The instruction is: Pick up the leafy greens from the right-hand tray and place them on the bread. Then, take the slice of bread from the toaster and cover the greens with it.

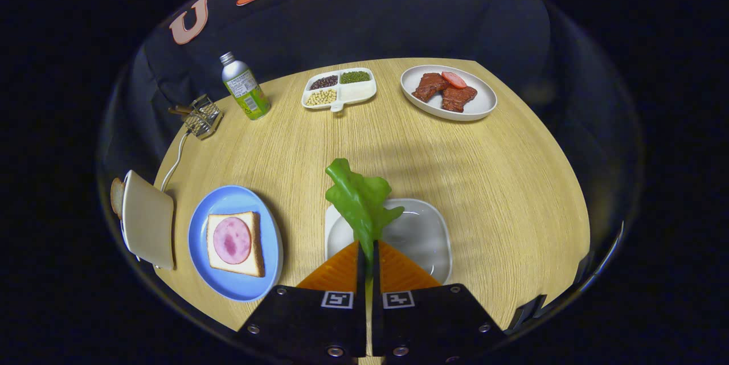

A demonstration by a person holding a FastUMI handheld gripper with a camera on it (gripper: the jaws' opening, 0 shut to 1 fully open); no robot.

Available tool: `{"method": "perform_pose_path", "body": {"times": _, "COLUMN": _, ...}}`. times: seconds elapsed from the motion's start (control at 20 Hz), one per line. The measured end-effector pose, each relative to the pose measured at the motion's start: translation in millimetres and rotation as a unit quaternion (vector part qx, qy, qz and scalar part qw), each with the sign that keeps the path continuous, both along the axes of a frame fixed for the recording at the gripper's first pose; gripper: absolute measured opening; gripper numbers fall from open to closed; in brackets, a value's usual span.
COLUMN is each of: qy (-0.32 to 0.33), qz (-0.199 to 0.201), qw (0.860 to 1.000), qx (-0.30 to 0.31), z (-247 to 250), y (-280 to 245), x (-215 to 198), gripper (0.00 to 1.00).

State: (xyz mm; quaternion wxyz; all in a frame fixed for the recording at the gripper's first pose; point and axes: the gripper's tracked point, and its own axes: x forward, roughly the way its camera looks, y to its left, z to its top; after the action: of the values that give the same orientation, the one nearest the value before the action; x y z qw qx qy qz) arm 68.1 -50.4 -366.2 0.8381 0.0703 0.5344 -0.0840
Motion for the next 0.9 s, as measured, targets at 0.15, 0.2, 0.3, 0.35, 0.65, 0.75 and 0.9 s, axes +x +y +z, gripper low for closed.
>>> {"method": "perform_pose_path", "body": {"times": 0.15, "qy": 0.001, "qz": 0.001, "qw": 1.000, "qx": -0.002, "z": 1.0, "y": -0.1, "x": -1.2, "gripper": 0.05}}
{"method": "perform_pose_path", "body": {"times": 0.2, "qy": 0.003, "qz": 0.000, "qw": 1.000, "qx": -0.002, "z": 1.0, "y": -0.2, "x": -1.3, "gripper": 0.05}}
{"method": "perform_pose_path", "body": {"times": 0.3, "qy": -0.001, "qz": 0.000, "qw": 1.000, "qx": 0.000, "z": 3.8, "y": 1.9, "x": 0.4, "gripper": 0.05}}
{"method": "perform_pose_path", "body": {"times": 0.35, "qy": -0.003, "qz": 0.002, "qw": 1.000, "qx": 0.001, "z": 6.7, "y": 4.1, "x": 1.2, "gripper": 0.04}}
{"method": "perform_pose_path", "body": {"times": 0.65, "qy": -0.021, "qz": 0.036, "qw": 0.999, "qx": 0.012, "z": 22.6, "y": 36.5, "x": 6.7, "gripper": 0.04}}
{"method": "perform_pose_path", "body": {"times": 0.75, "qy": -0.020, "qz": 0.050, "qw": 0.998, "qx": 0.020, "z": 22.7, "y": 53.4, "x": 6.9, "gripper": 0.04}}
{"method": "perform_pose_path", "body": {"times": 0.9, "qy": -0.022, "qz": 0.068, "qw": 0.997, "qx": 0.027, "z": 25.4, "y": 74.5, "x": 8.4, "gripper": 0.04}}
